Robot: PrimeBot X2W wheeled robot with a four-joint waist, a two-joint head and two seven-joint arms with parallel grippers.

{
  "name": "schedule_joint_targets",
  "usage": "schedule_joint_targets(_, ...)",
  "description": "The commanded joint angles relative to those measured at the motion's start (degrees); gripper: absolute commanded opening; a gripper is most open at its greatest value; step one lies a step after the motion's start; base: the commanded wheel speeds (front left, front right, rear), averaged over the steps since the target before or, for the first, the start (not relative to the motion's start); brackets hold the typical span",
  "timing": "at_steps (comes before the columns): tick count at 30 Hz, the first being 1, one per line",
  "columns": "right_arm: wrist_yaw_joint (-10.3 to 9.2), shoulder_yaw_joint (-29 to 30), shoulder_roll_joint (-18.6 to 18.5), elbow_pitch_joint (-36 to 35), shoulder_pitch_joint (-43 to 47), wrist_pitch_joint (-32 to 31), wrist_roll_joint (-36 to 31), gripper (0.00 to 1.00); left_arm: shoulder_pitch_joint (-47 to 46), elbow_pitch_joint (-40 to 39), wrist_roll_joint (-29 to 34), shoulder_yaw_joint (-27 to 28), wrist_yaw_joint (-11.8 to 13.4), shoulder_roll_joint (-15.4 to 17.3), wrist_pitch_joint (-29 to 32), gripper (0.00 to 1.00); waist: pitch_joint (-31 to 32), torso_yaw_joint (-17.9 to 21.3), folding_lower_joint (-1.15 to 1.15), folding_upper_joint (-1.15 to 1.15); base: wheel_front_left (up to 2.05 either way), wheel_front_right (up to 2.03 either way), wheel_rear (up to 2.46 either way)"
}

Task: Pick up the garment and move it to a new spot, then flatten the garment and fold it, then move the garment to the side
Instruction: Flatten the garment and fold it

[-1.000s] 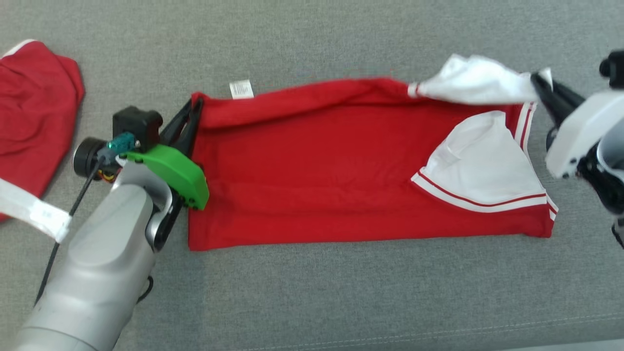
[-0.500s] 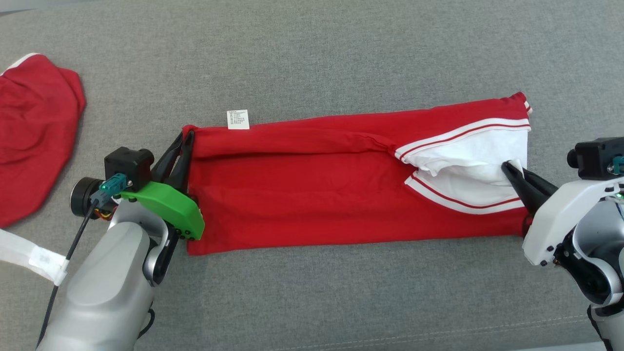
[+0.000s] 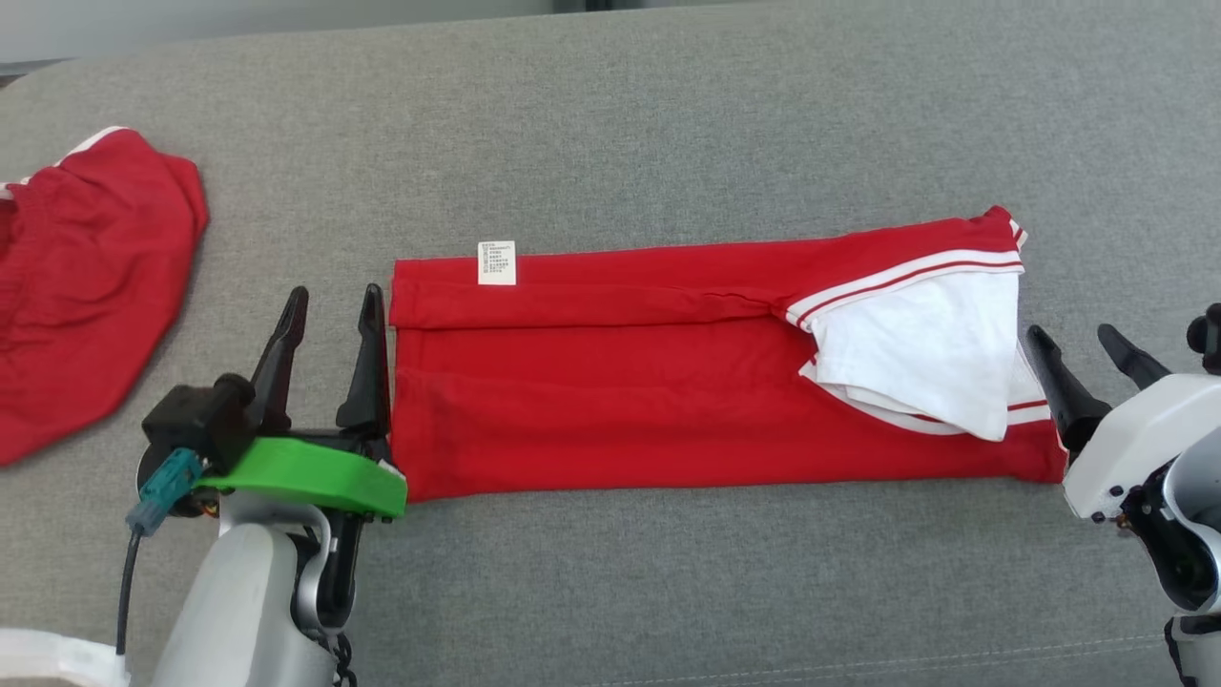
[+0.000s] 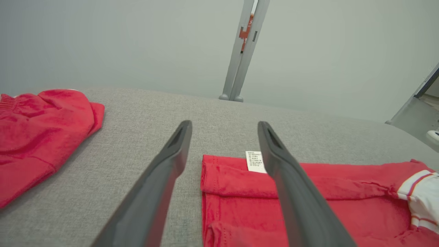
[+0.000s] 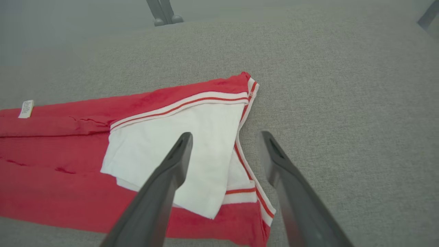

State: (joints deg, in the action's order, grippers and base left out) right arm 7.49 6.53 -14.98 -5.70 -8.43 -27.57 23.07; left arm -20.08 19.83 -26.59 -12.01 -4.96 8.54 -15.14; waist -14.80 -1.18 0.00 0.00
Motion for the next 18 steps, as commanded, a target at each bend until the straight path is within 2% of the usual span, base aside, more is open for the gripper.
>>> schedule_joint_targets(1,0.02,1.0,0.9,1.0,-0.5,-0.5,-0.4,1.0,2.0,-1.6,1.1,2.0,-0.5,-1.0,0.0,1.0,1.3,-0.7,0.0,0.0,0.0,0.0,0.0)
schedule_joint_targets(6,0.02,5.6,4.5,6.8,-3.3,-2.5,-3.0,1.0,6.9,-5.2,3.5,6.4,-1.7,-4.0,0.0,1.0,3.0,-1.5,0.0,0.0,0.0,0.0,0.0)
schedule_joint_targets(11,0.02,8.6,5.7,12.7,-6.0,-3.4,-5.6,1.0,9.5,-6.3,4.5,8.4,-2.2,-5.2,0.0,1.0,4.1,-3.1,0.0,0.0,0.0,0.0,0.0)
schedule_joint_targets(18,0.02,9.2,5.5,20.7,-9.6,-5.2,-6.7,1.0,12.0,-7.1,5.3,9.2,-2.5,-5.6,0.0,1.0,4.2,-4.7,0.0,0.0,0.0,0.0,0.0)
